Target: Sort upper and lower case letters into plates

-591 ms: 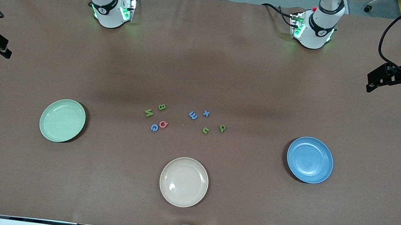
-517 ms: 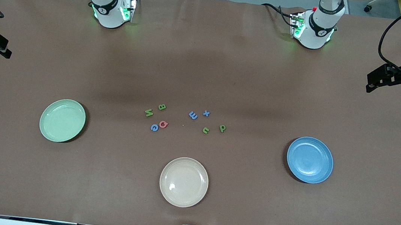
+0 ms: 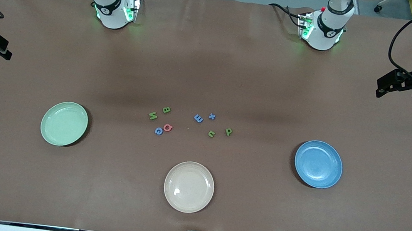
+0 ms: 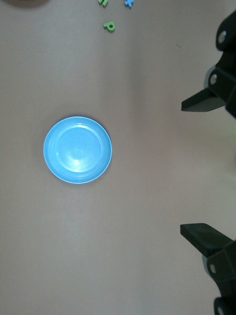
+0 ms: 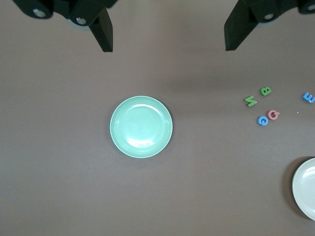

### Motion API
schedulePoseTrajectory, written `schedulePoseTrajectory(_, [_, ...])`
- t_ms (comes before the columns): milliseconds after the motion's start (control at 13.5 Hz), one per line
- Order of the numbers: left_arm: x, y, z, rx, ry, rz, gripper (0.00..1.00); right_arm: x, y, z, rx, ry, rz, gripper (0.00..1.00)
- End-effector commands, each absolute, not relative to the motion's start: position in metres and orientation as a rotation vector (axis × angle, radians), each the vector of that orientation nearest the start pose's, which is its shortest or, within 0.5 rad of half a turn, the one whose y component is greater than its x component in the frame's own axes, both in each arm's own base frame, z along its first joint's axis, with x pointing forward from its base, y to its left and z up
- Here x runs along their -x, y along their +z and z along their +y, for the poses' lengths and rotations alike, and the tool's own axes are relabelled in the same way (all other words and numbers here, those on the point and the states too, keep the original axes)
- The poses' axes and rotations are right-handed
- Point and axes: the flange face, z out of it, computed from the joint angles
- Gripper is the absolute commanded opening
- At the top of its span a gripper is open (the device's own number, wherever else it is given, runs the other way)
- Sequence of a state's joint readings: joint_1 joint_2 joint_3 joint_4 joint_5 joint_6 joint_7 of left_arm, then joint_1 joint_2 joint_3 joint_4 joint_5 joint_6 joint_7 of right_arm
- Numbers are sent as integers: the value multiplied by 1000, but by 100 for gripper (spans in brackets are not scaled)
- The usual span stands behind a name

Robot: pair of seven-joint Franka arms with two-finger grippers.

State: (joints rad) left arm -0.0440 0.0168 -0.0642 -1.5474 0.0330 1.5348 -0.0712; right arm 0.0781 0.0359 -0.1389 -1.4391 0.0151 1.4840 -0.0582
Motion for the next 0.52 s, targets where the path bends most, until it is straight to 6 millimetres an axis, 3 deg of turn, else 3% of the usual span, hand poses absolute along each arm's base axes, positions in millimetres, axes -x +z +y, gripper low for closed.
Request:
schedulePoseTrajectory(0, [-585,584,-69,3129,43,42,100,-555,661,-13,3143,-22,-27,100])
schedulePoseTrajectory(222, [-616,515,-113,3131,96,-19,100,-570,643,38,3125,-19,-89,100])
schedulePoseTrajectory(369, [-631,463,-141,3132,97,-96,100,-581,621,98,3141,-19,-36,100])
schedulePoseTrajectory(443, [-634,440,-163,3135,64,-125,100,-580,615,110,3143,-7,-2,100])
